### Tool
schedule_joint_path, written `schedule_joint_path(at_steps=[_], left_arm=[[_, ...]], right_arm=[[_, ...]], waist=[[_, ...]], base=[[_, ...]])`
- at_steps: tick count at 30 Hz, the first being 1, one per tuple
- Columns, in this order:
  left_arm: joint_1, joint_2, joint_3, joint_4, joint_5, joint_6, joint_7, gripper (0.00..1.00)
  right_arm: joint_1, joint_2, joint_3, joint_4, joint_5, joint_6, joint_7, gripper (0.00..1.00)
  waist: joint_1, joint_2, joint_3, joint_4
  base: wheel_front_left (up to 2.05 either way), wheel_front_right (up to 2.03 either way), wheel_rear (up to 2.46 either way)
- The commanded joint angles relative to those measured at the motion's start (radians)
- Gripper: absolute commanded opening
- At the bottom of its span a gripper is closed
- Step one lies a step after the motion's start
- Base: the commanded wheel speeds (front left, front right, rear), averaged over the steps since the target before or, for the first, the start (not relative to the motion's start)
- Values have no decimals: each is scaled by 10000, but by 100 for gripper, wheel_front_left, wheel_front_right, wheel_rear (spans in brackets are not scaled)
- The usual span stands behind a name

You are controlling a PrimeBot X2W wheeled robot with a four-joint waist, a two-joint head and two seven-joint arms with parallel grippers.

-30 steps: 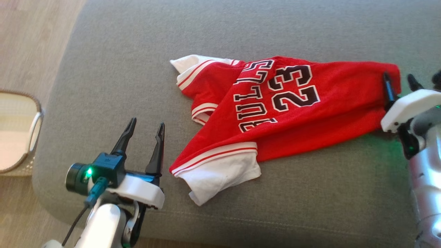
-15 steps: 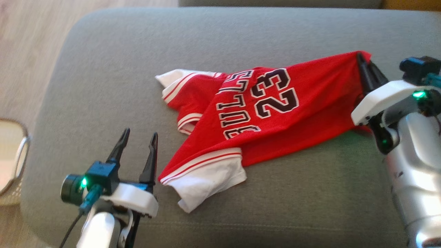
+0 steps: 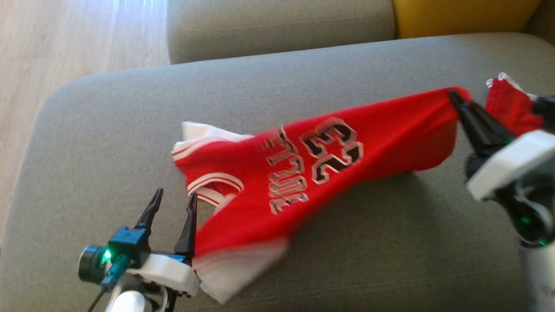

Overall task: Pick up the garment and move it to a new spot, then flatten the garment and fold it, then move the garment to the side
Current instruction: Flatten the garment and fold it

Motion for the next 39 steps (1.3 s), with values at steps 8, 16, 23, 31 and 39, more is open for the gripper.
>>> schedule_joint_path(at_steps=[8,16,23,31,39], left_arm=[[-547,-173,322,-315,192,-218,-124,100],[-1023,-278,203,-172,346,-420,-124,100],[-1376,-411,-55,-148,345,-465,-124,100],[-1571,-462,-79,-144,327,-425,-124,100],[-1640,-484,13,-153,331,-370,-124,100]], right_arm=[[1173,411,-709,-2221,-825,-4,3172,0],[-563,204,-445,190,-1627,-4,2124,0],[-2681,6,-635,3863,-2746,-4,155,0],[-3735,-52,-496,7074,-3520,-4,-814,100],[-4130,78,-1044,7999,-4198,-4,-2819,100]], waist=[[1,-1,469,578],[1,-1,1148,1358],[1,-1,1725,2024],[1,-1,2102,2212],[1,-1,1980,1645]], base=[[0,0,0],[0,0,0],[0,0,0],[0,0,0],[0,0,0]])
